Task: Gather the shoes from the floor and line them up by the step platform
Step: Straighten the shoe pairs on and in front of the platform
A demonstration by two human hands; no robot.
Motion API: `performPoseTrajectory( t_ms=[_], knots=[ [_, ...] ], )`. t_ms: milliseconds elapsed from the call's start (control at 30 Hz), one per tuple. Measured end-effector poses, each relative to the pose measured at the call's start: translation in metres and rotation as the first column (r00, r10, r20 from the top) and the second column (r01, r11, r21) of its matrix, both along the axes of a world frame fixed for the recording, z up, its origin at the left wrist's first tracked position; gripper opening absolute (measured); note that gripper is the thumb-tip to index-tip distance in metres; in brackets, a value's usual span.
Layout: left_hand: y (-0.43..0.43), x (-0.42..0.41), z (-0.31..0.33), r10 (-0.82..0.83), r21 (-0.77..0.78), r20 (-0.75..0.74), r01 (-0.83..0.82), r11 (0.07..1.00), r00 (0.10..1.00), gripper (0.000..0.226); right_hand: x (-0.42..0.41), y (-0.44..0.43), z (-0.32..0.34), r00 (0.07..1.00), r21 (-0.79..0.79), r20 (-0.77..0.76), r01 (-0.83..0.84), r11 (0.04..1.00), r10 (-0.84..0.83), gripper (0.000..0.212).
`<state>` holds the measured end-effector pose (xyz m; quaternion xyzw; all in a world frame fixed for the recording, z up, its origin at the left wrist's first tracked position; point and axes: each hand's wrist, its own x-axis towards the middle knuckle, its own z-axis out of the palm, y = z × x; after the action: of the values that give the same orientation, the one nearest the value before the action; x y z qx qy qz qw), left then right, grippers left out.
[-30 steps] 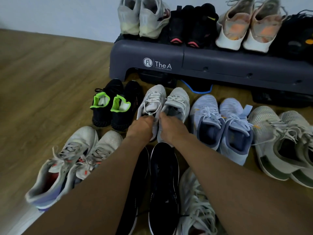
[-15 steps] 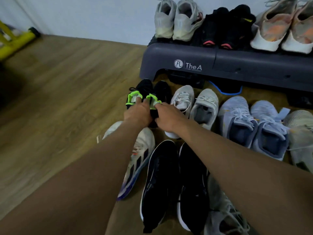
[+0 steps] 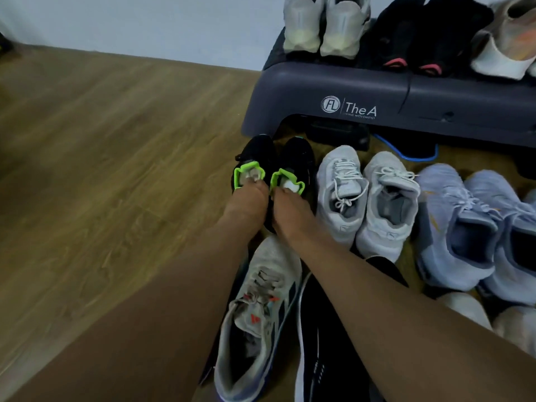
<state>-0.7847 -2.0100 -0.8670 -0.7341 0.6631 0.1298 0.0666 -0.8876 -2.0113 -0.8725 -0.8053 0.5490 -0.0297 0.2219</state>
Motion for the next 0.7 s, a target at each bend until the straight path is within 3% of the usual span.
performPoseTrajectory(
  t_ms=[167, 300, 433, 533, 700],
  knots=[
    [0.008, 0.012, -0.008, -0.027, -0.196, -0.014, 0.024, 0.98, 1.0, 0.032, -0.004, 0.009, -0.003, 0.996, -0.122, 0.081, 0.046, 0.991, -0.036, 0.03],
    [0.008, 0.019, -0.006, -0.067, -0.201, -0.072, 0.051, 0.978, 0.995, 0.027, -0.003, 0.016, 0.0, 0.996, -0.107, 0.041, 0.082, 0.991, -0.078, 0.021],
    [0.009, 0.024, -0.003, -0.092, -0.194, -0.099, 0.072, 0.978, 0.991, 0.024, 0.001, 0.019, 0.007, 0.991, -0.036, 0.019, 0.136, 0.99, -0.135, 0.039],
    [0.019, 0.025, 0.003, -0.095, -0.166, -0.147, 0.07, 0.984, 0.985, 0.031, 0.002, 0.031, 0.016, 0.992, -0.014, 0.018, 0.124, 0.992, -0.124, 0.054],
    [0.073, 0.028, 0.017, -0.23, -0.247, -0.166, 0.186, 0.951, 0.959, 0.055, -0.006, 0.075, 0.033, 0.997, -0.121, -0.078, -0.001, 0.993, -0.009, 0.054]
  ],
)
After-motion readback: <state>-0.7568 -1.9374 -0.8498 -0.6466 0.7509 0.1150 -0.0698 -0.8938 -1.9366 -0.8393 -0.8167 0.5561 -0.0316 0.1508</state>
